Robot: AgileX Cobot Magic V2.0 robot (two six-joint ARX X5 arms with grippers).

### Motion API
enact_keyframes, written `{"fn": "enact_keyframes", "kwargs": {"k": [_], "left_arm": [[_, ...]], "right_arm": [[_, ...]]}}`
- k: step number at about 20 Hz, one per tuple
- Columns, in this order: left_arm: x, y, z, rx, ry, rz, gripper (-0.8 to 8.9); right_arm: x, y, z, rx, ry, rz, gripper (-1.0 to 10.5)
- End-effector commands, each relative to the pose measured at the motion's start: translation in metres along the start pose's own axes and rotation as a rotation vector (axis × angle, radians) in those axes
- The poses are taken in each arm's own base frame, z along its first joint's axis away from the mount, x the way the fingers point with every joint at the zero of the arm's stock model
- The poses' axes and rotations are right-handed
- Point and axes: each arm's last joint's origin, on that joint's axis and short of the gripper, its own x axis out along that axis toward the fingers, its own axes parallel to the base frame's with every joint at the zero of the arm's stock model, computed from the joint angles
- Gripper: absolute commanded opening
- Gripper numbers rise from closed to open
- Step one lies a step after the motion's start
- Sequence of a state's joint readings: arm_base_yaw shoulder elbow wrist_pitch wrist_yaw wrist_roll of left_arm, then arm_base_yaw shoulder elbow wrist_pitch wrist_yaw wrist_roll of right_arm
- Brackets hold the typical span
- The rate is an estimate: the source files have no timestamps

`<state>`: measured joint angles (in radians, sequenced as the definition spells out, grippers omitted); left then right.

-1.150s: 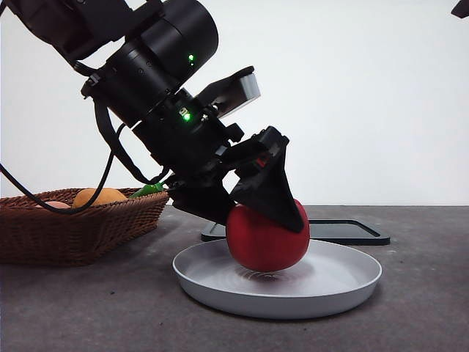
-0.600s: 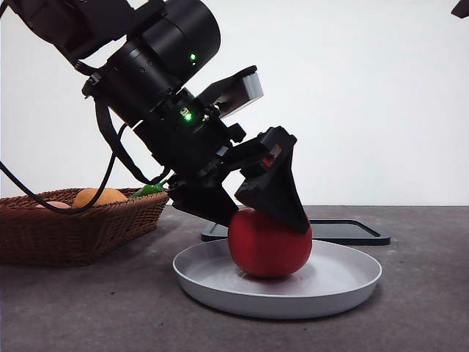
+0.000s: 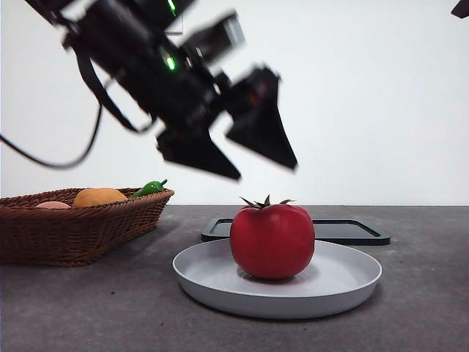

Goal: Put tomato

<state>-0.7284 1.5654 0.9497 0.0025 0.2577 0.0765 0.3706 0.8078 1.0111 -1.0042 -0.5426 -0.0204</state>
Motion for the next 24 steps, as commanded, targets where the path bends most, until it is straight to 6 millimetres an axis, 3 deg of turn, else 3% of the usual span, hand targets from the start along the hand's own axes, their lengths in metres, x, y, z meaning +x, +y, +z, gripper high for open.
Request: {"fn": "enact_keyframes", "kwargs": {"k": [1, 8, 14, 19, 24], "left_arm": [[-0.021, 0.001, 0.018, -0.021, -0.068, 0.020, 5.13], [-0.107, -0.002, 0.031, -0.104, -0.122, 0.080, 4.99], [-0.170, -0.018, 0.016, -0.148, -0.068, 0.107, 4.99], [-0.200, -0.037, -0.007, -0.196, 0.061, -0.038, 4.99], [-0.208, -0.041, -0.013, -0.209, 0.092, -0.049, 4.99]], "right_arm": [[-0.002, 0.002, 0.005, -0.006, -0.017, -0.003, 4.3], [0.003, -0.003, 0.010, -0.009, -0.023, -0.043, 4.3], [0.018, -0.011, 0.018, 0.004, 0.004, -0.040, 4.3], [0.034, -0.021, 0.026, 0.017, 0.034, -0.037, 4.3], [0.055, -0.021, 0.032, -0.003, 0.076, -0.001, 4.3]]}}
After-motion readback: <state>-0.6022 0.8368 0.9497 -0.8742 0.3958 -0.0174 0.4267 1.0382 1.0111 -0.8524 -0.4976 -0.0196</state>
